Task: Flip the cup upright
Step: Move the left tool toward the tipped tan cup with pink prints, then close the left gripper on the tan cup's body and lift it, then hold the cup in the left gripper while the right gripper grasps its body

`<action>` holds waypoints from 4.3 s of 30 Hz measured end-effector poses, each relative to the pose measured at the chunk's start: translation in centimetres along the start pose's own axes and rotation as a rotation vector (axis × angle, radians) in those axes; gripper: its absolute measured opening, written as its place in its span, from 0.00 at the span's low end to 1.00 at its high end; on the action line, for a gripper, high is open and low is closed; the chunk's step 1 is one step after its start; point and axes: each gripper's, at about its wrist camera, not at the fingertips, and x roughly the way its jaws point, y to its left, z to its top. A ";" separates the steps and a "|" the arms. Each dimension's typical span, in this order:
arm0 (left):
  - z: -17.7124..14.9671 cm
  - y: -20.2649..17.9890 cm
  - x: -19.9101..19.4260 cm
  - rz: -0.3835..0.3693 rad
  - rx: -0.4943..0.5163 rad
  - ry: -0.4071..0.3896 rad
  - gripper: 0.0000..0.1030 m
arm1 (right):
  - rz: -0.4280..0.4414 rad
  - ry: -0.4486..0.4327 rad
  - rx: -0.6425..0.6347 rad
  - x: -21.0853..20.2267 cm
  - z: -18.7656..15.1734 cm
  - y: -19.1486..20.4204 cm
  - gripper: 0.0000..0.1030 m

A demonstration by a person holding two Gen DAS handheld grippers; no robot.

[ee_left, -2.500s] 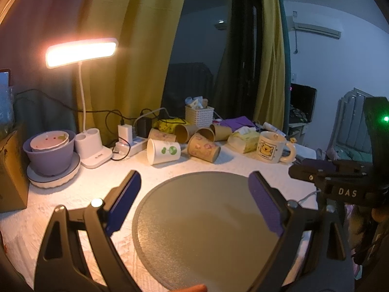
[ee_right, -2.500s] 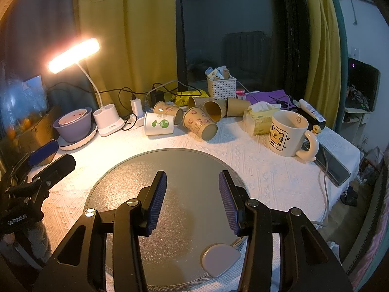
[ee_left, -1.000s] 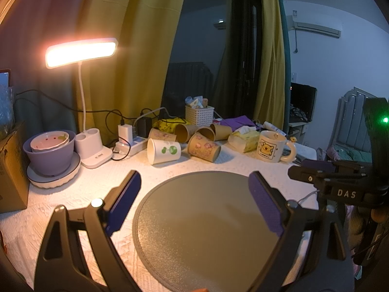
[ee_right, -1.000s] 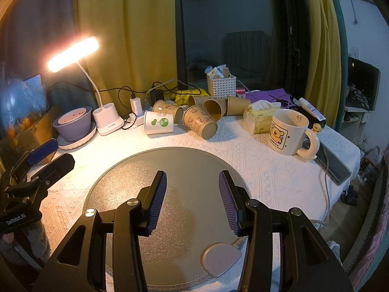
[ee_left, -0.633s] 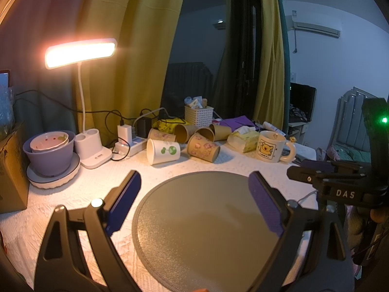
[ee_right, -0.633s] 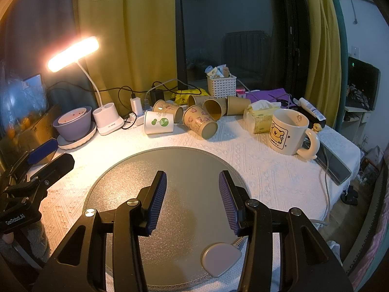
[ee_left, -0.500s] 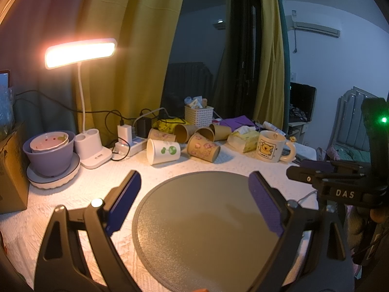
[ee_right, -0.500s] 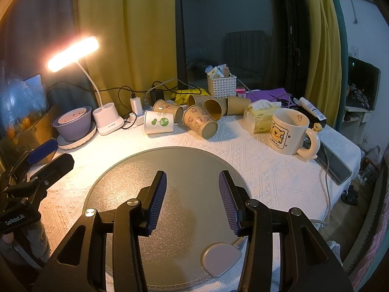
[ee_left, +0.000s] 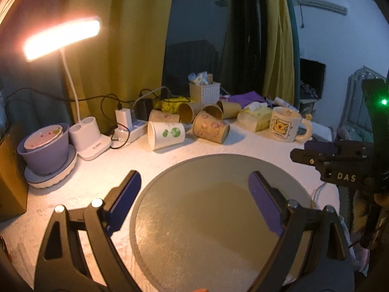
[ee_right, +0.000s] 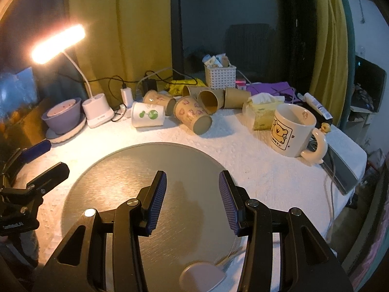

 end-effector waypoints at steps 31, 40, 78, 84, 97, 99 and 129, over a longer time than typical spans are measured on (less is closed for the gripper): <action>8.5 -2.6 24.1 -0.043 -0.235 0.333 0.88 | 0.050 0.025 -0.149 13.0 11.0 -7.8 0.46; 8.8 -2.6 30.5 -0.072 -0.325 0.446 0.88 | 0.046 0.020 -0.127 14.6 11.9 -10.0 0.46; -0.2 -4.3 3.8 -0.149 0.183 0.071 0.63 | 0.345 0.026 0.045 0.2 3.7 0.6 0.68; -2.4 -4.7 0.3 -0.218 0.237 -0.026 0.63 | 0.509 0.055 0.119 -1.4 1.7 2.8 0.68; -4.2 -5.2 -2.8 -0.236 0.283 -0.110 0.63 | 0.531 0.089 0.191 -1.5 1.1 3.6 0.69; -4.2 -5.0 -2.5 -0.237 0.276 -0.107 0.63 | 0.533 0.098 0.191 -1.1 1.1 3.6 0.69; -4.5 2.6 3.0 -0.083 -0.115 0.181 0.74 | 0.122 0.007 -0.007 6.8 1.5 3.7 0.67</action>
